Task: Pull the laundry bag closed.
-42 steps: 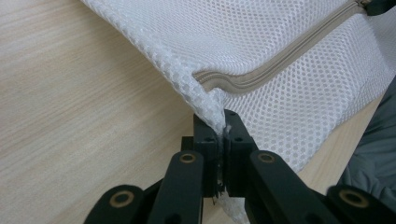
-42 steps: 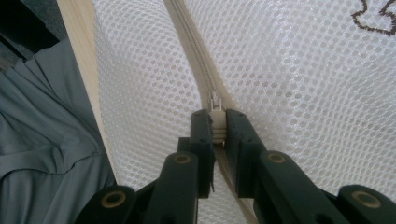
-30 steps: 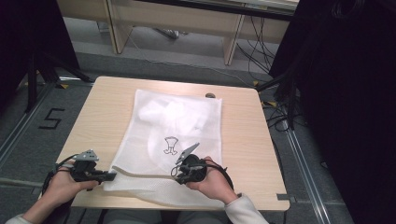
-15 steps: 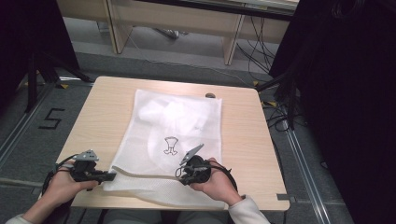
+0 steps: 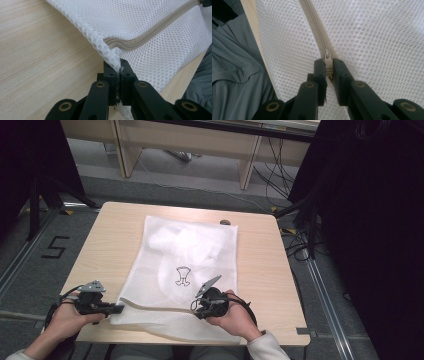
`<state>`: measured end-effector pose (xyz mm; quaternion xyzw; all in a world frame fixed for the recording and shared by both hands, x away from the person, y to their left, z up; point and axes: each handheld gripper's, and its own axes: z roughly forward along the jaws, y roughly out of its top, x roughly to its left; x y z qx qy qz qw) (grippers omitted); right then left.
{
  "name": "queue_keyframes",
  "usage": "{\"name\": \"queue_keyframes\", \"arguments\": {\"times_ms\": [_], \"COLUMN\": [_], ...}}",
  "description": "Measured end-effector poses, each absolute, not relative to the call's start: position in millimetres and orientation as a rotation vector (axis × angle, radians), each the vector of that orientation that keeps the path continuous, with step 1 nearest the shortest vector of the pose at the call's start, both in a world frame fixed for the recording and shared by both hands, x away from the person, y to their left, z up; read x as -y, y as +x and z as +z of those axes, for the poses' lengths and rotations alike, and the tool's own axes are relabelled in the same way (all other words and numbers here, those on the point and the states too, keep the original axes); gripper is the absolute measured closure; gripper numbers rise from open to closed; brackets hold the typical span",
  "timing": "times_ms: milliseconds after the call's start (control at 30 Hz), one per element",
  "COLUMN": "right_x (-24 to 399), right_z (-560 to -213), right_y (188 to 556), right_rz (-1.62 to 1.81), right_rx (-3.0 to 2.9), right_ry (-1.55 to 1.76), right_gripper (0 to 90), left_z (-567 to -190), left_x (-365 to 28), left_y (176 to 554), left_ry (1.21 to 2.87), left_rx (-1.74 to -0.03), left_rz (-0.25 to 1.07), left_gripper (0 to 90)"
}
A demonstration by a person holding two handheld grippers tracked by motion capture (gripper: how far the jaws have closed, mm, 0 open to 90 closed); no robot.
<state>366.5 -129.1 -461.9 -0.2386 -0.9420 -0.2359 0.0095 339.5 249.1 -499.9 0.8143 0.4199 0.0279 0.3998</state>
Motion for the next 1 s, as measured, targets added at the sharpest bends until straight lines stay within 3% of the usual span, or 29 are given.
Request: {"name": "queue_keyframes", "arguments": {"times_ms": [1000], "right_x": [145], "right_z": [-458], "right_y": [361], "right_rz": [-0.733], "right_rx": [2.94], "right_ry": [-0.803], "right_gripper": [82.2], "left_z": [-500], "left_x": [-251], "left_y": [340], "left_ry": [2.061], "left_rx": [-1.075], "left_rz": [0.054], "left_gripper": [85.7]}}
